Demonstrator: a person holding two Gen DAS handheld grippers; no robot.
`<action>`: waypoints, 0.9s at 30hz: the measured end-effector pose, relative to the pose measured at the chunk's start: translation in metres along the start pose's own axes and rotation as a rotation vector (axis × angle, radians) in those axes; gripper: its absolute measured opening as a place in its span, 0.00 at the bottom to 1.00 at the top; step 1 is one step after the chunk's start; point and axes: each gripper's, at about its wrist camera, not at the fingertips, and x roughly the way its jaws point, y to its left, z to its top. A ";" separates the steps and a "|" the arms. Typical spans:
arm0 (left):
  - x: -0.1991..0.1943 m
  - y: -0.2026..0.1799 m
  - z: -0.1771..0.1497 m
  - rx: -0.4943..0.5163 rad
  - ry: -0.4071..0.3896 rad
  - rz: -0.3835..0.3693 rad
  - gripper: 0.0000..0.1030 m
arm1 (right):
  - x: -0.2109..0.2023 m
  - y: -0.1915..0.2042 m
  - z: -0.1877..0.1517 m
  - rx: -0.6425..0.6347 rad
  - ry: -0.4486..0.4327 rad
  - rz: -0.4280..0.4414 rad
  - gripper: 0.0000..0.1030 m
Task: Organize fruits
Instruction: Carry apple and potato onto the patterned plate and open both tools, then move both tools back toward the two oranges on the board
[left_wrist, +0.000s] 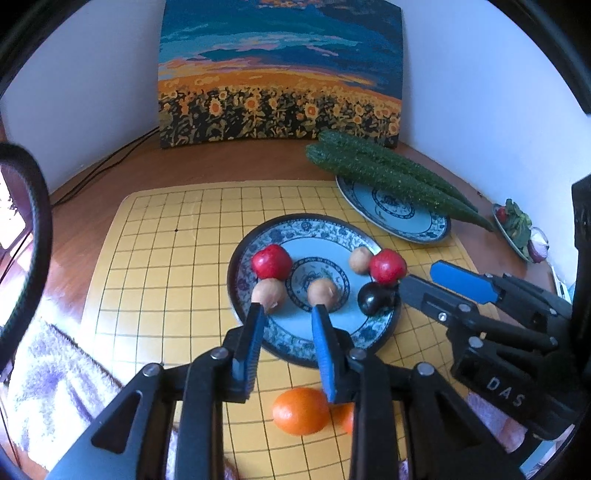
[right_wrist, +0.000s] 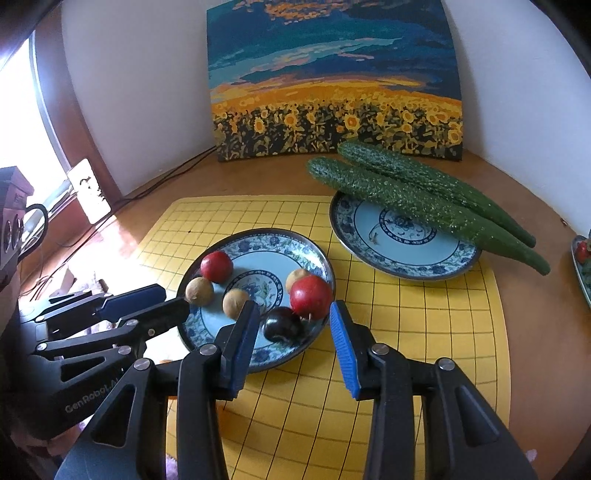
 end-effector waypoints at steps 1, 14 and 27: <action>-0.001 0.001 -0.002 -0.003 0.003 -0.001 0.27 | -0.002 0.001 -0.001 0.001 -0.001 0.001 0.40; -0.016 0.010 -0.020 -0.013 0.016 -0.008 0.27 | -0.019 0.013 -0.022 -0.008 0.006 0.000 0.40; -0.021 0.011 -0.038 -0.021 0.051 -0.047 0.30 | -0.022 0.023 -0.044 -0.007 0.036 0.013 0.40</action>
